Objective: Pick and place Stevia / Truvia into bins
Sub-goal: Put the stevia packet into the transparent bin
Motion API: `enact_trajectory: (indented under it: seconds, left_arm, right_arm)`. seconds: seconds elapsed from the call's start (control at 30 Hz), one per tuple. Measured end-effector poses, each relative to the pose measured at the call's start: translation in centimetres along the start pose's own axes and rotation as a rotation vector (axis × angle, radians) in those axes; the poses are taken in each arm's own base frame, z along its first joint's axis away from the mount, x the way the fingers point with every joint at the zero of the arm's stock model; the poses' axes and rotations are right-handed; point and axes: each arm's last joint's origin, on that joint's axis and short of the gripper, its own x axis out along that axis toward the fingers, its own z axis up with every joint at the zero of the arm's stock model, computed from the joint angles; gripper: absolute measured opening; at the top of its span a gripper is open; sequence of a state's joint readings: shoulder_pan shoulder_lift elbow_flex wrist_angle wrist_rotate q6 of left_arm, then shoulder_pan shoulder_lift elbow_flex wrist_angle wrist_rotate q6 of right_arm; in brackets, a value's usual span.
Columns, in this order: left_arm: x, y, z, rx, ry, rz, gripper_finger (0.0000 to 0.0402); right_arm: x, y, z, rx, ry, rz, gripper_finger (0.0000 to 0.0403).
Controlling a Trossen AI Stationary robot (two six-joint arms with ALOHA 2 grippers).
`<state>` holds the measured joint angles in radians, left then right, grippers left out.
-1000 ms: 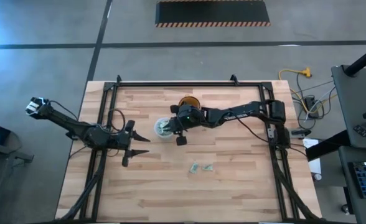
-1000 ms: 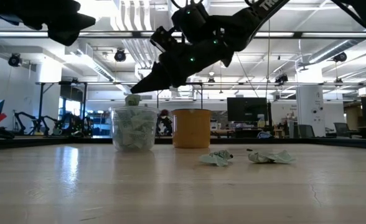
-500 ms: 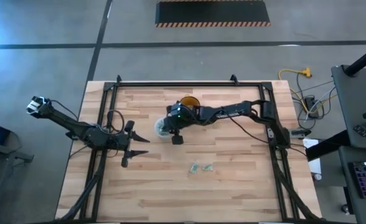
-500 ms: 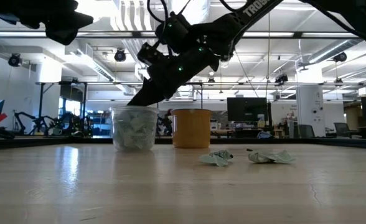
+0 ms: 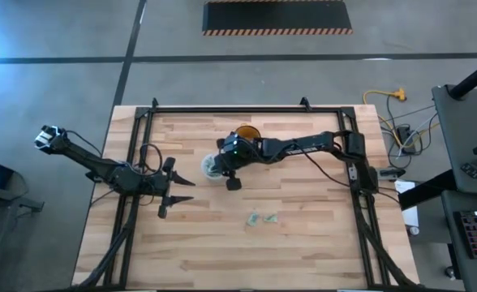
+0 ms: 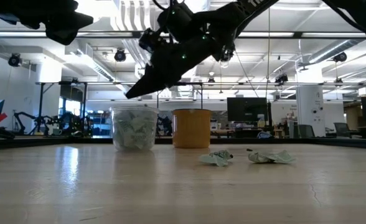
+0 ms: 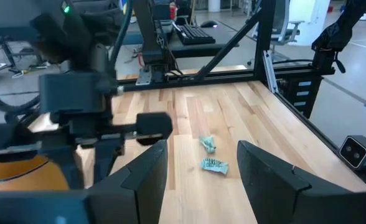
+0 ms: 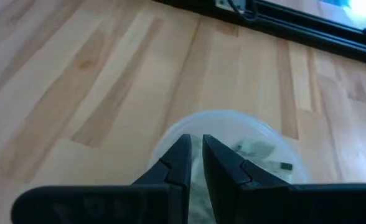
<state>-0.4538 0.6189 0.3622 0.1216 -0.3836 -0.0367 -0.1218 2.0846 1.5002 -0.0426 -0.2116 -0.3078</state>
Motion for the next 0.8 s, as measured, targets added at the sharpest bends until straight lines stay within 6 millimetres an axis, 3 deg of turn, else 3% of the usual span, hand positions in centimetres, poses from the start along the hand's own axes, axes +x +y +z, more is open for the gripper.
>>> enact_trajectory:
  seconds: [0.13, 0.4, 0.57, 0.8]
  left_arm:
    - [0.3, -0.1, -0.4, 0.007, 0.02, 0.001, 0.0177]
    - [2.7, -1.1, -1.8, 0.043, 0.078, -0.004, 0.0177]
    - [5.0, -2.0, -2.4, 0.086, 0.04, -0.028, 0.0177]
    - [8.9, -3.6, -3.3, 0.22, 0.027, -0.067, 0.0177]
  right_arm:
    - [-1.8, 0.6, 0.7, -0.002, 0.059, 0.024, 0.0031]
    - [-7.4, 3.3, 0.7, 0.007, 0.188, 0.09, 0.0031]
    - [-11.0, 5.3, -1.5, 0.039, 0.239, 0.115, 0.0031]
    - [-15.9, 7.5, -6.3, 0.155, 0.29, 0.109, 0.0031]
